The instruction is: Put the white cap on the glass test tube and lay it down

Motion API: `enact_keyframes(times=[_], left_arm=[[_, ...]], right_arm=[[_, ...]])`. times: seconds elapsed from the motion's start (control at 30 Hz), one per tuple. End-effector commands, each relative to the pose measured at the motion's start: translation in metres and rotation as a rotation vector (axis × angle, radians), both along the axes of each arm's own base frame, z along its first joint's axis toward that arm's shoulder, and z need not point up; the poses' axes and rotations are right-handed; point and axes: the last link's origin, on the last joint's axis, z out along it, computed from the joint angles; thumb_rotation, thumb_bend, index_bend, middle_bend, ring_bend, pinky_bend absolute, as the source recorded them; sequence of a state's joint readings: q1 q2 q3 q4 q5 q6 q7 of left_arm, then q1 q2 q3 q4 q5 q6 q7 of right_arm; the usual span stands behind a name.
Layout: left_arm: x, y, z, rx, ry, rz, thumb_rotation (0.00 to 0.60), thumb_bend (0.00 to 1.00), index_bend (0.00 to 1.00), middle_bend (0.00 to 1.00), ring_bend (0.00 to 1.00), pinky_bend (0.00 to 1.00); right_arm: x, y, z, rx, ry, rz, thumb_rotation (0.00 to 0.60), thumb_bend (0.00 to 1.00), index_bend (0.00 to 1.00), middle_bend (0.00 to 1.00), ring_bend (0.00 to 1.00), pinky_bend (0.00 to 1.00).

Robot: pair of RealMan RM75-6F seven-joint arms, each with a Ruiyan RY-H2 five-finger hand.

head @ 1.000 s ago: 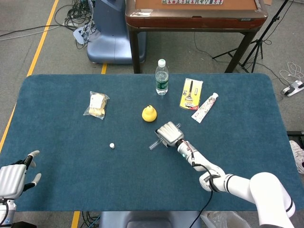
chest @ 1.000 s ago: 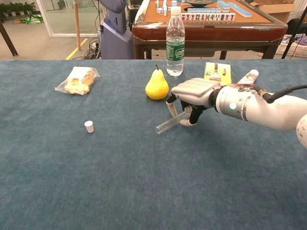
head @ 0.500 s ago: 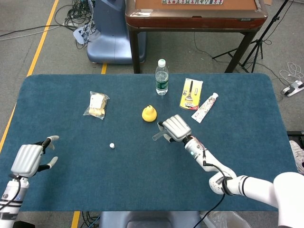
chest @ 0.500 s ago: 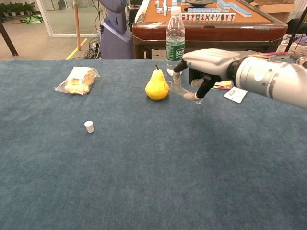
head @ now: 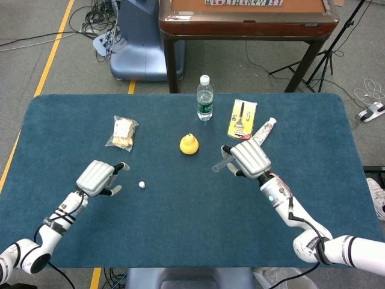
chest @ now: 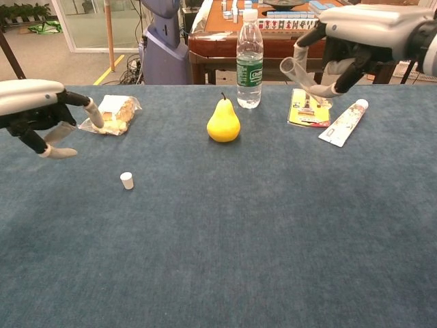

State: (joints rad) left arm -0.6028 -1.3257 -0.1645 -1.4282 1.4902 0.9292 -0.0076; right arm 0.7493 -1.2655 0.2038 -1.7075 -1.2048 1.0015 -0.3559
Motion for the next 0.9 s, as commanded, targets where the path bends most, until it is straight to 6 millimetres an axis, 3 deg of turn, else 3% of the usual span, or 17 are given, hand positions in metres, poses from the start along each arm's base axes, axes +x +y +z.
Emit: enact_keyframes(times=[0.03, 0.4, 0.9], left_arm=[[0.006, 0.010, -0.017, -0.022, 0.016, -0.006, 0.600, 0.25, 0.33, 0.86, 0.95, 1.00], [0.007, 0.017, -0.052, -0.057, 0.068, 0.019, 0.600, 0.25, 0.36, 0.95, 1.00, 1.00], [0.014, 0.022, -0.076, -0.077, 0.062, 0.046, 0.600, 0.25, 0.39, 0.96, 1.00, 1.00]], right_arm=[[-0.006, 0.004, 0.007, -0.012, 0.014, -0.020, 0.600, 0.54, 0.71, 1.00, 1.00, 1.00], [-0.015, 0.009, 0.012, -0.012, 0.022, -0.047, 0.600, 0.54, 0.71, 1.00, 1.00, 1.00], [-0.023, 0.011, 0.012, -0.003, 0.025, -0.067, 0.600, 0.54, 0.72, 1.00, 1.00, 1.00]])
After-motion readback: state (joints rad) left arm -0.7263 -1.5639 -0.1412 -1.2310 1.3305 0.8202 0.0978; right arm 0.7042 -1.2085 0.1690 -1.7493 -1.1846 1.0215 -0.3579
